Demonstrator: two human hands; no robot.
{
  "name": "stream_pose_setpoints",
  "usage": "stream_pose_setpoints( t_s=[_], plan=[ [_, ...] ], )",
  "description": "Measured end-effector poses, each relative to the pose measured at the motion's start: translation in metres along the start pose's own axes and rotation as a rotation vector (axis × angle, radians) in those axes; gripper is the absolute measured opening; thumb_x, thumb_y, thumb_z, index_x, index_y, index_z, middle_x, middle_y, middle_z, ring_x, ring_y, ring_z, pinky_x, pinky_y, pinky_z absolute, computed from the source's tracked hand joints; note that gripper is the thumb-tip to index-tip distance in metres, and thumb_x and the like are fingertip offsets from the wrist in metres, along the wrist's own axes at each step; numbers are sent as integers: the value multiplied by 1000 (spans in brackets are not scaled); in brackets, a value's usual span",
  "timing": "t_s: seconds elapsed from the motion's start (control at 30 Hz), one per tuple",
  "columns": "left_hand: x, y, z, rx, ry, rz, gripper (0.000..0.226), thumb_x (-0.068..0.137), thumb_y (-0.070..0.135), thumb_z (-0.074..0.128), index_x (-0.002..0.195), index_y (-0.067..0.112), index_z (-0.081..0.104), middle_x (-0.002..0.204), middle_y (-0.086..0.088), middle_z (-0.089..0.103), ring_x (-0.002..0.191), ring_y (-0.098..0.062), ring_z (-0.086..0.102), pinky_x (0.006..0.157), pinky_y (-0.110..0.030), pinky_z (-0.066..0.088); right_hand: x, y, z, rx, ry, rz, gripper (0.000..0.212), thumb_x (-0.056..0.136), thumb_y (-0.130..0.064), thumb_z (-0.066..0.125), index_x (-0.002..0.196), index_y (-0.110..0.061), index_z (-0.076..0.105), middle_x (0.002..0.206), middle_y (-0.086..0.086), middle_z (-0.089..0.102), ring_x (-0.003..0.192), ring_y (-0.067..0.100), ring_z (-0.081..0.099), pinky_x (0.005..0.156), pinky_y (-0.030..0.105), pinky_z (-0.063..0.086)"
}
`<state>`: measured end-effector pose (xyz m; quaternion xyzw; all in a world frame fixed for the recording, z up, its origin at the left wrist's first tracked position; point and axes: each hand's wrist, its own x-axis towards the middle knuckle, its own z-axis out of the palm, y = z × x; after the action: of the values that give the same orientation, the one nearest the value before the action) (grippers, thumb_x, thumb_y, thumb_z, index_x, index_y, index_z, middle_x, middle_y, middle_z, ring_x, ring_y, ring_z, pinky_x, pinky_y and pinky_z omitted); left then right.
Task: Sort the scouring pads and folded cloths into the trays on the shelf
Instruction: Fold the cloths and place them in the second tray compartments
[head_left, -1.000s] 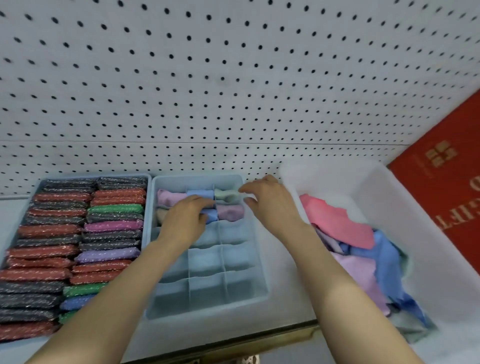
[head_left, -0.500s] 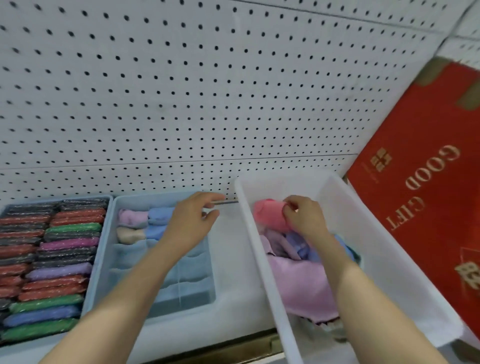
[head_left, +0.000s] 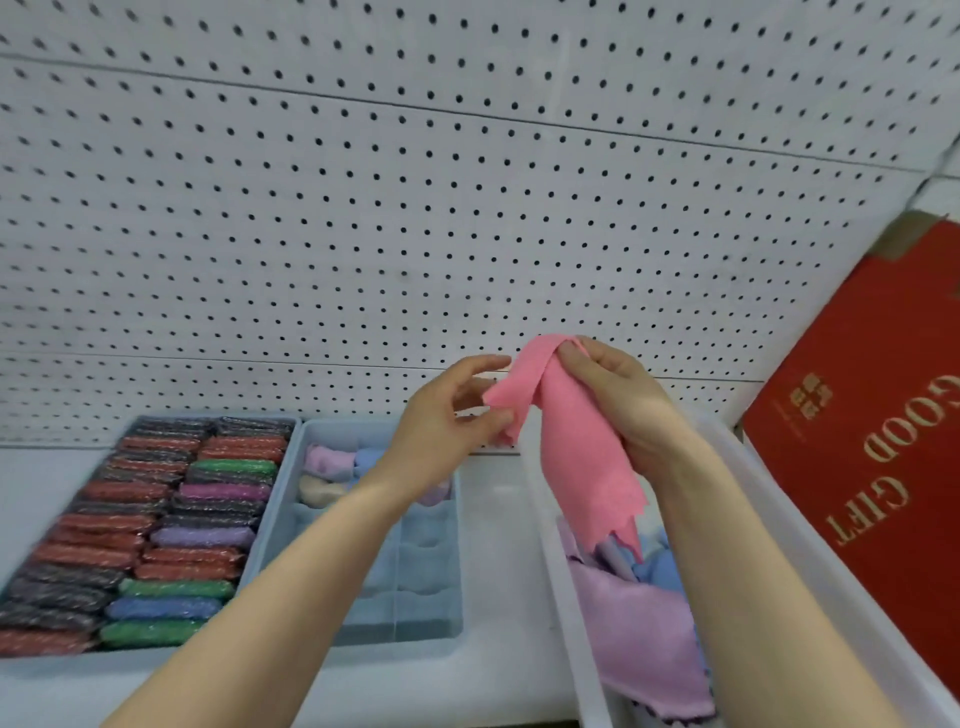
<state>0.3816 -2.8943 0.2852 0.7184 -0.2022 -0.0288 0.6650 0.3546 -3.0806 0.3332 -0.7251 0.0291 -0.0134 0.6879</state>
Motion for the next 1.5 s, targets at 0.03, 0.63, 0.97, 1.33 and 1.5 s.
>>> stream_pose_setpoints(
  t_s=[0.03,0.63,0.97,1.33,1.5],
  plan=[
    [-1,2,-7,18,49,-5,35,85,4,70,115,22,65,92,1,73,81,-7,65,78,-21,51,-2,-2,6,-21,-42,-2,26,98,-28,57,97,-4,67,84,13,63,70,19,55,64,30,43],
    [-35,42,-123,136,67,-36,20,96,41,51,113,39,62,82,21,66,75,-1,61,75,-24,50,19,-5,117,-29,-122,-70,17,94,-21,64,84,-8,67,80,4,63,74,16,53,57,21,43],
    [-48,16,-155,237,198,-180,7,81,21,77,80,16,73,76,-1,72,67,-8,61,67,-27,48,34,-32,108,2,187,-248,15,89,-16,70,74,-10,71,64,-1,60,52,10,45,51,19,41],
    [-38,-2,-191,604,428,-62,14,83,22,74,79,35,69,82,11,68,76,-10,62,75,-31,48,40,-15,79,143,190,-112,10,94,-9,62,92,-5,71,96,6,70,79,13,66,75,18,57],
    [-35,-9,-190,638,462,-58,8,87,23,69,87,31,69,84,6,62,70,-8,55,69,-30,42,36,-10,72,-40,118,-159,10,88,-7,70,95,-4,74,96,15,71,84,18,63,88,30,53]
  ],
)
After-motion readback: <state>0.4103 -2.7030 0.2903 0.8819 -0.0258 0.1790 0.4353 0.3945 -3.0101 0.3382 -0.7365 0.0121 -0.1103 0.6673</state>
